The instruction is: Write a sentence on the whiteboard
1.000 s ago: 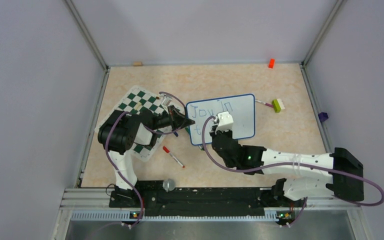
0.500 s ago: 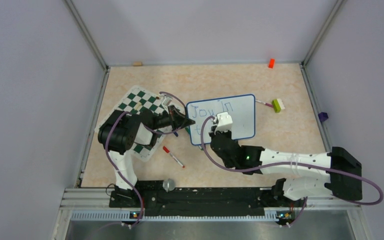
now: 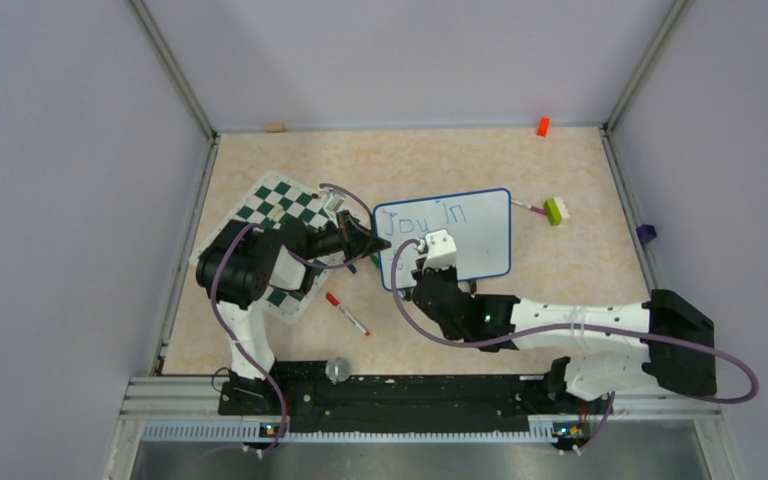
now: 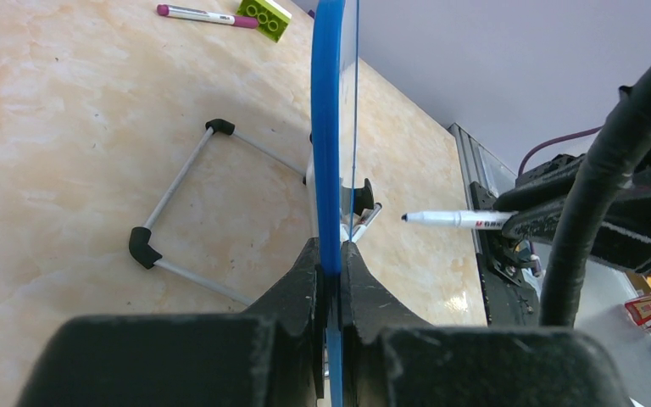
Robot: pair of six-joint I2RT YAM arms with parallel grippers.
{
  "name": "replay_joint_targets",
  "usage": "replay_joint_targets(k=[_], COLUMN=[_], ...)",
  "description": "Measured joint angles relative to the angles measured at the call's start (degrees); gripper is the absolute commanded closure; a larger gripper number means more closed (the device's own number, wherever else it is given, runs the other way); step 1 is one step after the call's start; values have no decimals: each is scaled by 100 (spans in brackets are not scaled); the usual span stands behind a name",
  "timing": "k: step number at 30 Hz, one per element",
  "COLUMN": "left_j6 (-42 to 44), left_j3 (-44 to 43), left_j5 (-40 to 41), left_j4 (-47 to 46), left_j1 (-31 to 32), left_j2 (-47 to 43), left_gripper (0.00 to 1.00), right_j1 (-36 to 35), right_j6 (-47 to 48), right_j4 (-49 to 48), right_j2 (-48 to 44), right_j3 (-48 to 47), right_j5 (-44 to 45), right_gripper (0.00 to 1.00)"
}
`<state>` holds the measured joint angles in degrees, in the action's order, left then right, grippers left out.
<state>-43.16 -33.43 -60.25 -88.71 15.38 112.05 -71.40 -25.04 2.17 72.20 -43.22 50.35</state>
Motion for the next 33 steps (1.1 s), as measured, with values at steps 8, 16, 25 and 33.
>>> replay_joint_targets(k=[8, 16, 25, 33], left_j6=[2, 26, 26, 26], left_j3=[24, 22, 22, 22], left_j5=[144, 256, 269, 271], left_j4=[0, -7, -7, -9], left_j1=[66, 153, 160, 160], left_j2=[0, 4, 7, 7], left_gripper=[100, 100, 100, 100], right_j1=[-306, -339, -339, -339], right_j6=[122, 173, 254, 39], right_j4=[46, -92, -319, -107], right_j2=[304, 334, 514, 505], right_j3=[-105, -118, -109, -116], right_j5=[229, 402, 494, 503], right_gripper=[100, 100, 100, 100])
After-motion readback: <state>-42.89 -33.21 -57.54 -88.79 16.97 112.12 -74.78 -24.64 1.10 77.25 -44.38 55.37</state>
